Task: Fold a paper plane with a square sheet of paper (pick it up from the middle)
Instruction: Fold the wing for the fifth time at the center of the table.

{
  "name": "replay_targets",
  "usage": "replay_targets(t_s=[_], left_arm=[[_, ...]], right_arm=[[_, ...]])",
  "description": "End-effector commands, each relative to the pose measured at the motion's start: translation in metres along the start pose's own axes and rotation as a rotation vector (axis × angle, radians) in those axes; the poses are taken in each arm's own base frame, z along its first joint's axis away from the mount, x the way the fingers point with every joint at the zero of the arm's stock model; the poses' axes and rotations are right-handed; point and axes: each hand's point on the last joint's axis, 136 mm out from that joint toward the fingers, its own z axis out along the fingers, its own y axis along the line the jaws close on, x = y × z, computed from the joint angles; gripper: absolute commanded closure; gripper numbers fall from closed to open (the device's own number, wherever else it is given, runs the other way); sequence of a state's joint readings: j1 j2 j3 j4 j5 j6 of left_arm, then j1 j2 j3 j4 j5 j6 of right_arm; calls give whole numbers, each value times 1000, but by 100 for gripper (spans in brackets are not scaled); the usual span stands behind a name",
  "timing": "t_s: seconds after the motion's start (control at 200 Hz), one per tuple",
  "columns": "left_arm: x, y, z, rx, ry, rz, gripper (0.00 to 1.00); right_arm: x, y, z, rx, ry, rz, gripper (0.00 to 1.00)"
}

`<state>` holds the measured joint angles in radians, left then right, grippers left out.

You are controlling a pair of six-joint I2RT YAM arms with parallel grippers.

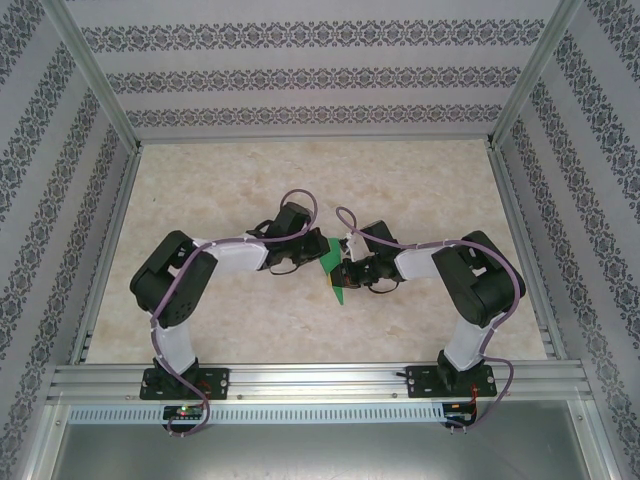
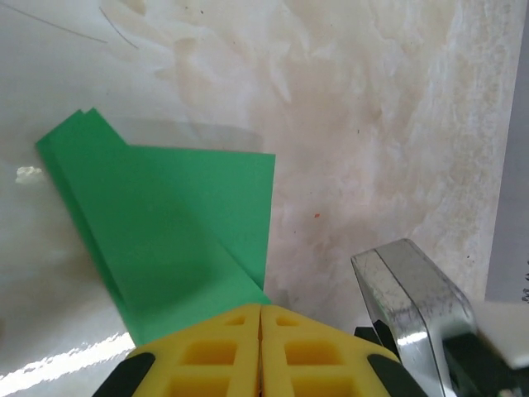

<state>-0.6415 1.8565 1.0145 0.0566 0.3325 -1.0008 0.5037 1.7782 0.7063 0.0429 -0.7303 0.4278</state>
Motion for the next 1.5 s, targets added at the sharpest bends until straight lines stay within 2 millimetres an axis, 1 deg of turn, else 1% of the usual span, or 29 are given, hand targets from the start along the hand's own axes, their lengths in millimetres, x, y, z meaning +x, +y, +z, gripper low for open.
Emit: replay_targets(t_s=[0.0,0.09,0.215,0.335,0.48,0.545,0.624,0.814,0.969,1.089,1.219,1.289,1.329,1.409,1.494], left_arm=[[-13,-6,5,45,0,-9,90],[-10,-4,12,48,17,-13,90],[-3,9,21,41,37,-26,90],[-1,15,27,37,45,-2,90],[-5,33,37,5,44,-24,91],[-9,39,36,-1,33,-38,90],[-16,45,30,-11,15,-52,90],[-39,47,21,-20,1,-13,90],[-55,53,19,-21,-14,23,89],[-69,58,18,4,-18,17,89],[-91,51,6,44,-39,10,87],[-103,43,-4,51,-55,23,87],[-108,35,-11,60,-60,39,86],[-109,16,-23,86,-58,68,85],[-100,0,-34,121,-52,79,85]], right_arm=[[59,-57,6,219,144,156,100],[61,-59,7,223,151,164,100],[61,-59,7,223,151,165,100],[61,-58,7,220,155,168,100],[62,-59,7,222,159,173,100],[62,-61,8,229,162,177,100],[62,-60,8,229,163,178,100],[64,-62,9,230,168,182,100],[64,-61,9,227,170,182,100],[64,-61,9,228,174,183,100],[64,-61,9,229,171,184,100],[63,-61,8,232,167,180,100],[62,-61,8,232,163,177,100],[63,-61,9,231,167,178,100],[62,-61,8,229,164,176,100]])
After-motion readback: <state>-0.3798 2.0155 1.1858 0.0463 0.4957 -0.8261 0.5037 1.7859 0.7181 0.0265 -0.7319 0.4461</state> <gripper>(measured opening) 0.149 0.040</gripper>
